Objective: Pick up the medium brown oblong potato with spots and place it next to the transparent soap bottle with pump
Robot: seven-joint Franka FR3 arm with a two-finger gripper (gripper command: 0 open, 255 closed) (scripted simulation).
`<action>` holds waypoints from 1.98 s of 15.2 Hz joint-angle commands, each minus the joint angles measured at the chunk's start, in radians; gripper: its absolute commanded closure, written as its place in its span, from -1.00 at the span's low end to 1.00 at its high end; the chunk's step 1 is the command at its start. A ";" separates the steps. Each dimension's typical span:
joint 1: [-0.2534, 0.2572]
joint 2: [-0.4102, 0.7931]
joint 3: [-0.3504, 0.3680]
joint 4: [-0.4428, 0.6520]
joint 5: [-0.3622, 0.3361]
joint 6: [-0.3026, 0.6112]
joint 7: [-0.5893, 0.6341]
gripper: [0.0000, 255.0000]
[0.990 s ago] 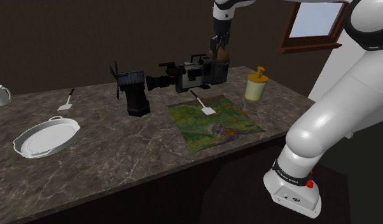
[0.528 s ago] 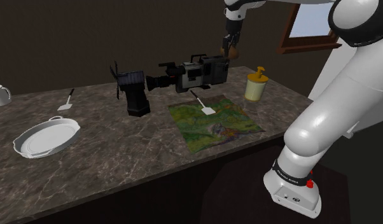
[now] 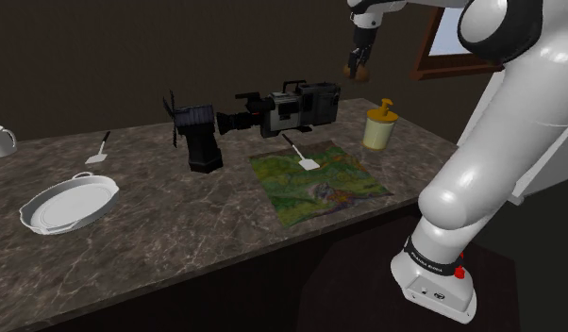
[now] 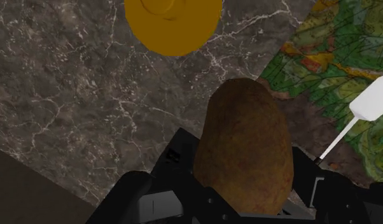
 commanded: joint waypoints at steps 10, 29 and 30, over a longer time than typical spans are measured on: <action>-0.164 0.308 -0.116 0.370 0.147 -0.071 -0.281 1.00; -0.165 0.313 -0.115 0.133 0.154 0.170 -0.300 1.00; -0.165 0.314 -0.114 0.121 0.155 0.183 -0.301 1.00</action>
